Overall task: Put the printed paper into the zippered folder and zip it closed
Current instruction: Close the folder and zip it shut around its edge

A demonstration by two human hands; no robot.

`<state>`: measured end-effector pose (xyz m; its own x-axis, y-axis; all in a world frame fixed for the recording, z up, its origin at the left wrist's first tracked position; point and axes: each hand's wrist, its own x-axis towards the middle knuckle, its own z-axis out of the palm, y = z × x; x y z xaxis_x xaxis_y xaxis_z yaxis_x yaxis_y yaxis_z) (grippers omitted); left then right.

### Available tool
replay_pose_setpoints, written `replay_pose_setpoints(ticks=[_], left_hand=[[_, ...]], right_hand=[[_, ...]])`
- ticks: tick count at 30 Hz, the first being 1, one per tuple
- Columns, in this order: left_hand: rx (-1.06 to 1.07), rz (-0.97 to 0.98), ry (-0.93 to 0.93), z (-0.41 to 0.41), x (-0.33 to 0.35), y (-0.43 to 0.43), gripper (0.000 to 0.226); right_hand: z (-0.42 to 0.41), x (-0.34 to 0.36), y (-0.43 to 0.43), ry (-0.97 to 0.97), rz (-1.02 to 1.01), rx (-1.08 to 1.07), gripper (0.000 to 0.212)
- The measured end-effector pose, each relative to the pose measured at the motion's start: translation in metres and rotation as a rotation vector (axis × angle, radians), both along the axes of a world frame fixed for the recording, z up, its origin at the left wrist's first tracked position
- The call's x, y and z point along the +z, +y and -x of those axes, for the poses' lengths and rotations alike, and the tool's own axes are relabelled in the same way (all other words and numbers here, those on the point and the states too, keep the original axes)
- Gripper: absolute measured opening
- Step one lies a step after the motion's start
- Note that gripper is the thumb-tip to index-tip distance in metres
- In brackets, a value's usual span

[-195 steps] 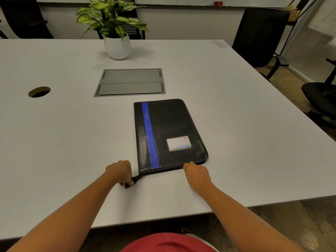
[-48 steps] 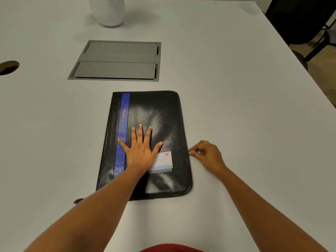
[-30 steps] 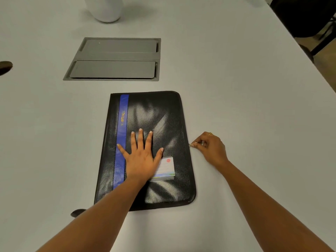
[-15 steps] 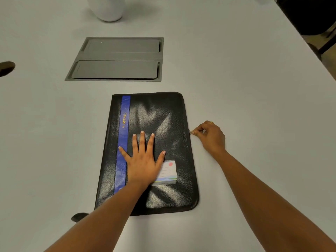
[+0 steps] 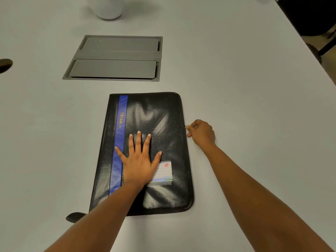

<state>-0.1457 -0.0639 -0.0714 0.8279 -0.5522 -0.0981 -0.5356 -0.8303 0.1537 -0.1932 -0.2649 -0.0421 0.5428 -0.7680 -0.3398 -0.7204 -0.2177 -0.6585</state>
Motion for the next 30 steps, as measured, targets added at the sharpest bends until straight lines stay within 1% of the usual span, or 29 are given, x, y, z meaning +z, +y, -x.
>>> replay_pose_setpoints(ticks=[5,9,12,15,16,18,21,26,28,30], left_hand=[[-0.002,0.002,0.015,-0.001,0.002,0.001,0.081],[-0.004,-0.002,0.037,-0.002,0.003,0.001,0.081],[-0.028,0.01,0.02,-0.008,0.005,0.001,0.076],[-0.067,0.045,-0.018,-0.028,0.011,0.004,0.068],[-0.073,0.053,-0.027,-0.036,0.012,0.004,0.068],[-0.044,0.064,-0.02,-0.051,0.012,0.005,0.068],[0.027,0.07,0.025,-0.072,0.011,0.004,0.056],[0.061,0.069,0.06,-0.09,0.008,0.001,0.058],[0.051,0.063,0.049,-0.089,0.005,0.001,0.059],[0.048,0.069,0.032,-0.087,0.004,0.002,0.058]], right_hand=[[-0.01,-0.003,0.003,-0.008,-0.036,0.038,0.014],[-0.012,-0.001,-0.001,-0.037,-0.092,-0.009,0.016],[-0.011,0.001,-0.004,-0.083,-0.202,-0.075,0.014],[-0.015,0.007,-0.005,-0.11,-0.417,-0.216,0.026],[-0.017,0.008,-0.006,-0.114,-0.488,-0.257,0.026],[-0.02,0.009,-0.007,-0.109,-0.552,-0.304,0.023],[-0.024,0.008,-0.006,-0.105,-0.554,-0.325,0.025],[-0.03,0.003,-0.008,-0.074,-0.525,-0.378,0.03],[-0.032,0.0,-0.01,-0.056,-0.48,-0.408,0.027],[-0.035,-0.003,-0.012,-0.067,-0.448,-0.448,0.017]])
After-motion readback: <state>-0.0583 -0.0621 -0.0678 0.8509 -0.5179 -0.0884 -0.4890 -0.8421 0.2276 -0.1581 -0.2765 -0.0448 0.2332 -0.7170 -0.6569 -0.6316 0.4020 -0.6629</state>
